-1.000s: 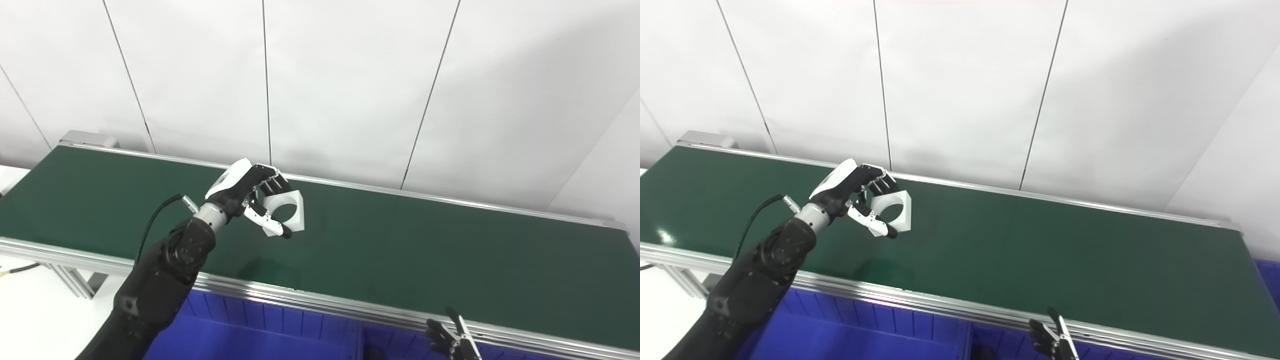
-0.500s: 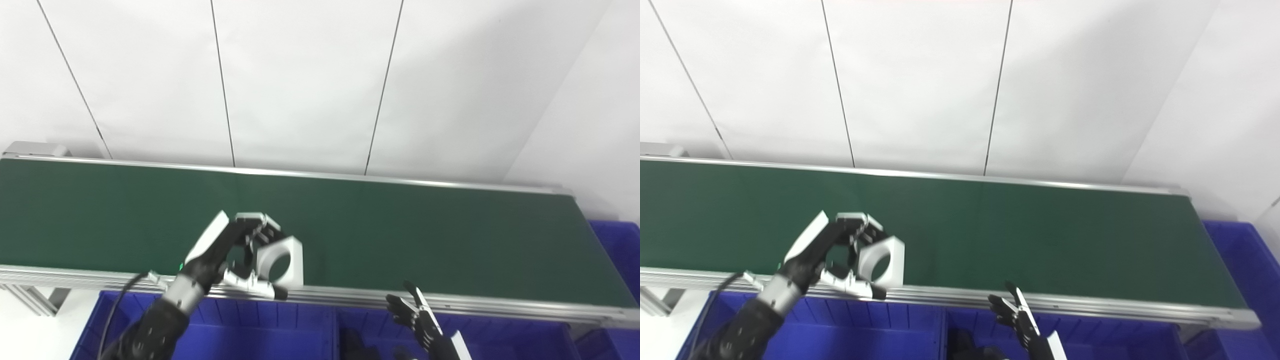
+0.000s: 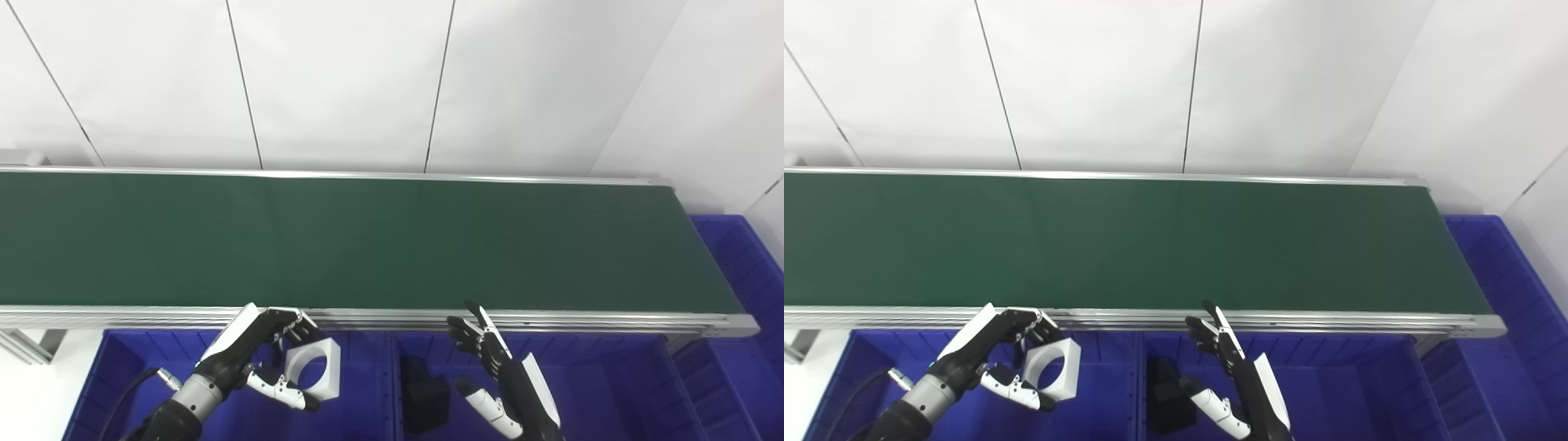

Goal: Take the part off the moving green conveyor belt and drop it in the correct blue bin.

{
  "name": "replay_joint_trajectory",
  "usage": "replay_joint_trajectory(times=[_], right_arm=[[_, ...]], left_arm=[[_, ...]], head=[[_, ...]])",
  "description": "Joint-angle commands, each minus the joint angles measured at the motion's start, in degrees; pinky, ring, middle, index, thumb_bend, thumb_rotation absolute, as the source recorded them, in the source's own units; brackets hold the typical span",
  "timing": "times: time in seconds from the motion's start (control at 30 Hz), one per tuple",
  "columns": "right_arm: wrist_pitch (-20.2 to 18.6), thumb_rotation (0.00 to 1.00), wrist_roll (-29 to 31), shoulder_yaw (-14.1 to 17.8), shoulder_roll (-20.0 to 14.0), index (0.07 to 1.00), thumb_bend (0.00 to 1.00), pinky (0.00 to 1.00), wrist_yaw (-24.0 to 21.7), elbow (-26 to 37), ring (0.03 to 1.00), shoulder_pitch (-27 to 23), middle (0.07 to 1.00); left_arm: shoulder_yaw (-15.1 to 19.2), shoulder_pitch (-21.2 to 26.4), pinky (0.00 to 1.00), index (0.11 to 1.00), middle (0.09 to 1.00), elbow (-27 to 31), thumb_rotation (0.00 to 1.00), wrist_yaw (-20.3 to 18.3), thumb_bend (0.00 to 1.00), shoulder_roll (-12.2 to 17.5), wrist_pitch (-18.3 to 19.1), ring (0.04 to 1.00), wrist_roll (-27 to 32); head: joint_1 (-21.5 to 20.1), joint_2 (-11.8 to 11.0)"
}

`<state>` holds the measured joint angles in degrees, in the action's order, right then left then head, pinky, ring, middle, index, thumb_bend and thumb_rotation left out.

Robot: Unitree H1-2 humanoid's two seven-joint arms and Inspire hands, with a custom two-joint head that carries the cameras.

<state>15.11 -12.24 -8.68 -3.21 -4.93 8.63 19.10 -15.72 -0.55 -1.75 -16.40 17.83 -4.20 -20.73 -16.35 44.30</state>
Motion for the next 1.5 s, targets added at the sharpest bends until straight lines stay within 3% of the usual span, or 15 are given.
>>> replay_joint_trajectory(times=[0.0, 0.2, 0.3, 0.47, 0.63, 0.67, 0.7, 0.73, 0.8, 0.97, 1.03, 1.13, 1.33, 1.47], right_arm=[[-0.54, 0.82, 0.02, -0.08, 0.50, 0.980, 0.72, 0.81, 0.62, 3.00, 0.848, -0.33, 0.872], [-2.34, 0.82, 0.55, -0.10, 0.40, 0.990, 0.71, 0.83, 0.16, 4.43, 0.855, -0.80, 0.878], [-3.20, 0.82, 1.49, -0.03, 0.20, 0.995, 0.70, 0.86, -0.22, 4.78, 0.871, -1.03, 0.884], [-3.52, 0.95, 2.59, 0.25, 0.01, 0.990, 0.67, 0.88, -0.19, 4.60, 0.886, -1.14, 0.886], [-3.28, 1.00, 4.55, 0.52, 0.25, 0.979, 0.67, 0.89, -0.04, 4.15, 0.889, -1.07, 0.881], [-3.27, 1.00, 4.57, 0.48, 0.19, 0.979, 0.68, 0.90, -0.05, 4.18, 0.891, -1.07, 0.882], [-3.22, 1.00, 4.57, 0.45, 0.13, 0.980, 0.69, 0.90, -0.05, 4.16, 0.893, -1.06, 0.884], [-3.15, 1.00, 4.57, 0.44, 0.10, 0.980, 0.69, 0.90, -0.04, 4.11, 0.894, -1.06, 0.884], [-3.20, 1.00, 4.69, 0.45, 0.11, 0.979, 0.69, 0.90, -0.02, 4.10, 0.894, -1.00, 0.884], [-3.59, 1.00, 5.07, 0.50, 0.34, 0.966, 0.73, 0.90, 0.07, 4.25, 0.896, -0.78, 0.882], [-3.75, 1.00, 5.02, 0.43, 0.38, 0.965, 0.74, 0.90, 0.08, 4.52, 0.898, -0.65, 0.883], [-3.45, 1.00, 4.77, 0.32, 0.33, 0.961, 0.74, 0.89, 0.09, 4.66, 0.904, -0.44, 0.897], [-4.32, 1.00, 4.41, 0.14, 0.43, 0.960, 0.74, 0.89, 0.04, 5.77, 0.914, 0.07, 0.918], [-4.04, 1.00, 4.32, -0.02, 0.24, 0.963, 0.73, 0.90, -0.14, 5.85, 0.915, 0.10, 0.924]], left_arm=[[-0.37, 1.63, 0.27, 0.496, 0.439, 3.05, 0.00, -1.70, 0.51, 0.80, 3.52, 0.345, -1.01], [-3.15, 3.14, 0.34, 0.499, 0.467, 5.52, 0.00, -6.11, 0.51, 1.66, 13.29, 0.414, -6.52], [-4.83, 4.25, 0.47, 0.503, 0.483, 6.31, 0.00, -9.03, 0.51, 2.17, 17.69, 0.520, -8.57], [-6.46, 5.42, 0.55, 0.502, 0.494, 6.88, 0.00, -12.45, 0.51, 2.82, 20.70, 0.604, -8.94], [-7.71, 5.98, 0.59, 0.511, 0.490, 7.08, 0.00, -14.27, 0.51, 3.08, 22.66, 0.644, -9.82], [-8.18, 6.20, 0.60, 0.505, 0.600, 7.19, 0.02, -14.86, 0.51, 3.25, 23.42, 0.652, -10.47], [-8.55, 6.37, 0.61, 0.700, 0.697, 7.29, 0.01, -15.34, 0.52, 3.40, 23.94, 0.674, -10.93], [-8.91, 6.54, 0.63, 0.775, 0.752, 7.41, 0.06, -15.80, 0.54, 3.55, 24.30, 0.705, -11.32], [-9.33, 6.73, 0.64, 0.798, 0.773, 7.58, 0.09, -16.43, 0.55, 3.80, 24.54, 0.719, -11.49], [-9.49, 6.47, 0.77, 0.905, 0.919, 8.59, 0.49, -17.16, 0.68, 4.41, 24.66, 0.880, -10.53], [-8.63, 5.87, 0.78, 0.919, 0.935, 9.31, 0.53, -17.22, 0.70, 4.54, 23.61, 0.897, -8.65], [-6.92, 4.46, 0.81, 0.958, 0.978, 10.75, 0.70, -17.04, 0.81, 4.72, 21.99, 0.933, -4.68], [-3.08, -0.06, 0.85, 0.986, 0.998, 14.62, 0.86, -15.16, 0.89, 4.28, 19.53, 0.963, 1.88], [1.09, -4.22, 0.87, 0.960, 0.976, 17.02, 0.89, -12.07, 0.91, 2.22, 16.56, 0.955, 7.97]], head=[[0.55, 0.97], [1.74, 2.41], [2.15, 2.64], [3.07, 2.80], [3.44, 2.66], [3.51, 2.63], [3.51, 2.63], [3.60, 2.58], [3.68, 2.48], [3.82, 2.37], [3.65, 2.41], [3.61, 2.50], [3.65, 2.76], [3.69, 2.83]])
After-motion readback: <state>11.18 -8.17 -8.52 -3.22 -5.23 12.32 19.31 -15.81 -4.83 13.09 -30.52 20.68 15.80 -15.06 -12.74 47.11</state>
